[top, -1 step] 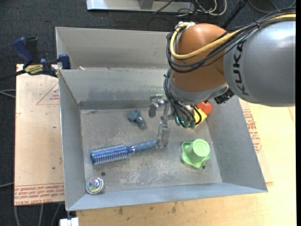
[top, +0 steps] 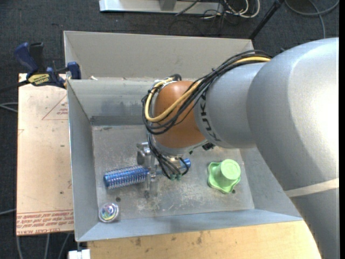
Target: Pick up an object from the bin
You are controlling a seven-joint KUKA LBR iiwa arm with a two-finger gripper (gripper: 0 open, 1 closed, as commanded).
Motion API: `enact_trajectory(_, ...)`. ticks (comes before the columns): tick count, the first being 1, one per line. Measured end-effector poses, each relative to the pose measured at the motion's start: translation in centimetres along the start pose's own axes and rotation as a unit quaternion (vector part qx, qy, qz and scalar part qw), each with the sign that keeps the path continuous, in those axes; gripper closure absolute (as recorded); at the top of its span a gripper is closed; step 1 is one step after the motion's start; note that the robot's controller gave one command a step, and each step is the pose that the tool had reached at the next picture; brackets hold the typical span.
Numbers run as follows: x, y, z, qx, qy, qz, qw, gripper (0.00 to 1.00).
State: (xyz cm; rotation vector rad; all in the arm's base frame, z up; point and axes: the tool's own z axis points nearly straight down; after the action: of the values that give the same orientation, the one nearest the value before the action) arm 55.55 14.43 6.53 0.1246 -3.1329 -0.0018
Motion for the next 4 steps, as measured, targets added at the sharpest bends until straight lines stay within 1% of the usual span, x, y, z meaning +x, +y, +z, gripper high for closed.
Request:
enact_trajectory(1,-0.3,-0.2,-0.5,0.0,-0.0038,0.003,1.0,1.0)
enact_trajectory(2,2.4,-3.9,-10.9,0.001,-0.0058,-0.135,0.9909,1.0)
enact_trajectory(3,3.3,-3.4,-18.7,0.001,-0.0075,-0.137,0.9906,1.0)
enact_trajectory(4,0.6,-5.0,-10.2,0.001,-0.0006,-0.257,0.9665,1.0)
